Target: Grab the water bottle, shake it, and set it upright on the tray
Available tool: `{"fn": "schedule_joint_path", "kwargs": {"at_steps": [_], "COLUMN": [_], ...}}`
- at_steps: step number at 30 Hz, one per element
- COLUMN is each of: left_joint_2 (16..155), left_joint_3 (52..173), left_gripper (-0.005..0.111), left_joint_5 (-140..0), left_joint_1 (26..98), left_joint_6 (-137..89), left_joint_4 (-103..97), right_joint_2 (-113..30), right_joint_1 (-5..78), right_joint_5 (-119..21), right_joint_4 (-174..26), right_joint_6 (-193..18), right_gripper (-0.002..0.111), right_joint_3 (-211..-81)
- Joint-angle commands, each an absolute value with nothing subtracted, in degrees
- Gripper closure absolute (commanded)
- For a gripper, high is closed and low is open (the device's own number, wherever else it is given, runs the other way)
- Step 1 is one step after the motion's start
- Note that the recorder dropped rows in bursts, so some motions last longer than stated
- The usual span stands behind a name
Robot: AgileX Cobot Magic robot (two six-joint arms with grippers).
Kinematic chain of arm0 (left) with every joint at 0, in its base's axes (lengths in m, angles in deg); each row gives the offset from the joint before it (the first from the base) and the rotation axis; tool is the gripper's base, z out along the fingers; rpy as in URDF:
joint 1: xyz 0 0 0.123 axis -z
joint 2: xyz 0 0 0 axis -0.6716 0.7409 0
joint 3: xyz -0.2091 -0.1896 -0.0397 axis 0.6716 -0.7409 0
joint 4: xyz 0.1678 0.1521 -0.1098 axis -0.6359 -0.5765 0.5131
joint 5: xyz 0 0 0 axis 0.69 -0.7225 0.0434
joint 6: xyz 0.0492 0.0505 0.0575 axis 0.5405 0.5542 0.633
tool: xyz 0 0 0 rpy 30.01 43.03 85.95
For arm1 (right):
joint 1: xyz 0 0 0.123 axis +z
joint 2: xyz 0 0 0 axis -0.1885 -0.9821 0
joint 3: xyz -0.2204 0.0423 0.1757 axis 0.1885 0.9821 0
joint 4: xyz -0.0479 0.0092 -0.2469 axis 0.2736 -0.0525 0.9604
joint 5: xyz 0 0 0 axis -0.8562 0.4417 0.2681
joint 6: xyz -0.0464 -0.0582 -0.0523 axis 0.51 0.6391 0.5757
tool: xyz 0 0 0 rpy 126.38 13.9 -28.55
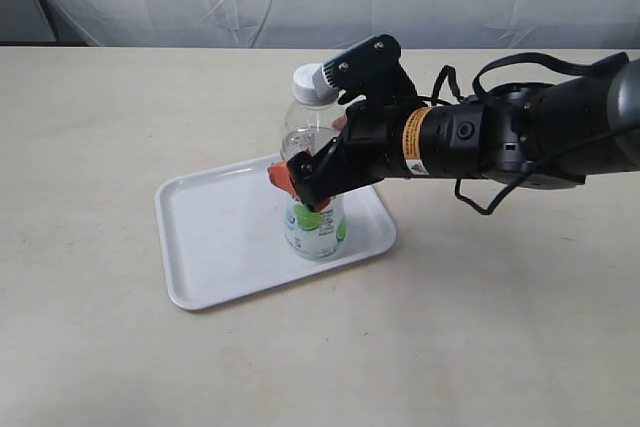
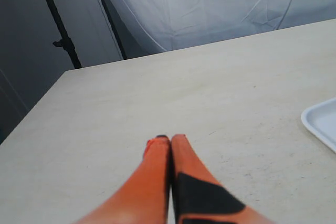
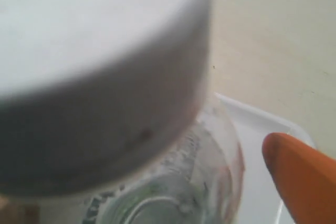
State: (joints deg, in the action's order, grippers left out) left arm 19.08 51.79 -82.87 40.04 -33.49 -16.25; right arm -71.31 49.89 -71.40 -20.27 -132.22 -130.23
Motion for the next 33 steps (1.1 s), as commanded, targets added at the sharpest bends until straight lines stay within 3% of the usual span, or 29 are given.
{"fn": "schedule_joint_path", "kwargs": {"at_steps": [1, 7, 21, 25, 26, 28, 29, 30, 31, 33], "left_joint_2": [18.84, 18.84, 18.84, 18.84, 18.84, 18.84, 18.84, 18.84, 18.84, 18.84], "left_joint_3": [51.67, 51.67, 51.67, 51.67, 51.67, 51.67, 51.67, 51.67, 51.67, 51.67], "left_gripper": [0.107, 0.107, 0.107, 0.107, 0.107, 0.107, 0.107, 0.107, 0.107, 0.107], "left_joint_5": [-82.11, -82.11, -82.11, -82.11, -82.11, -82.11, -82.11, -82.11, -82.11, -82.11], "left_joint_1": [39.99, 39.99, 39.99, 39.99, 39.99, 39.99, 39.99, 39.99, 39.99, 39.99], "left_joint_6": [-33.97, -33.97, -33.97, -33.97, -33.97, -33.97, -33.97, -33.97, -33.97, -33.97], "left_joint_4": [-16.04, -16.04, -16.04, -16.04, -16.04, -16.04, -16.04, -16.04, -16.04, -16.04], "right_joint_2": [-71.62, -71.26, -64.56, -61.64, -61.10, -59.64, -57.97, -57.02, -54.84, -51.40], "right_joint_1": [49.60, 49.60, 49.60, 49.60, 49.60, 49.60, 49.60, 49.60, 49.60, 49.60], "right_joint_5": [-71.02, -71.02, -69.31, -70.97, -70.86, -70.86, -71.34, -72.28, -74.65, -78.68], "right_joint_4": [-20.79, -18.68, 25.75, 25.75, 25.75, 25.75, 25.75, 25.75, 25.75, 25.75], "right_joint_6": [-133.92, -140.56, -192.84, -195.05, -195.05, -195.30, -195.55, -195.58, -195.69, -196.17], "right_gripper": [0.004, 0.004, 0.004, 0.006, 0.010, 0.029, 0.055, 0.072, 0.104, 0.106], "right_joint_3": [-130.33, -130.33, -130.21, -127.61, -126.96, -125.17, -123.45, -122.26, -120.63, -118.52]}}
